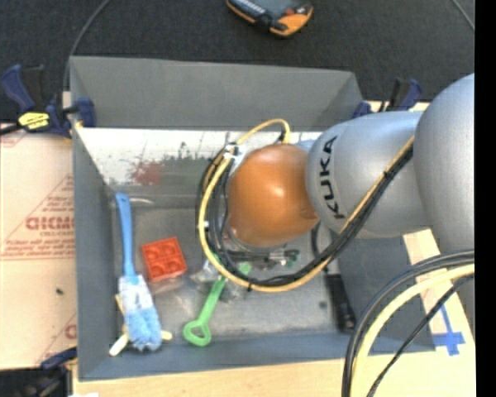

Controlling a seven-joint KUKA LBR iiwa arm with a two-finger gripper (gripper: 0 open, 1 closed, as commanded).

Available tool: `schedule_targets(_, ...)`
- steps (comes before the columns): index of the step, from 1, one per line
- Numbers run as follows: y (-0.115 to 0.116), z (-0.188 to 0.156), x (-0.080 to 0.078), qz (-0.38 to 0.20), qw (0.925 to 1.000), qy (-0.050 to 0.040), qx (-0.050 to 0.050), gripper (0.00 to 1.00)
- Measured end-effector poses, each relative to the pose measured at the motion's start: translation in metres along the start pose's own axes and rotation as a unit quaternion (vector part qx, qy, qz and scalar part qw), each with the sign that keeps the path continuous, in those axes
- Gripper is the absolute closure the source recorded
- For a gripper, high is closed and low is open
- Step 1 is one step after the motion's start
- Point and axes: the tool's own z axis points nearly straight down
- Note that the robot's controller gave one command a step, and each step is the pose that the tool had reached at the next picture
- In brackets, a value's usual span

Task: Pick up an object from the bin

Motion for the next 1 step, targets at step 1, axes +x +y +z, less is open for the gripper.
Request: schedule_targets(1,0.0025,-0.0380,0.0017,0.000,1.0000,0.0032,-0.004,1.00)
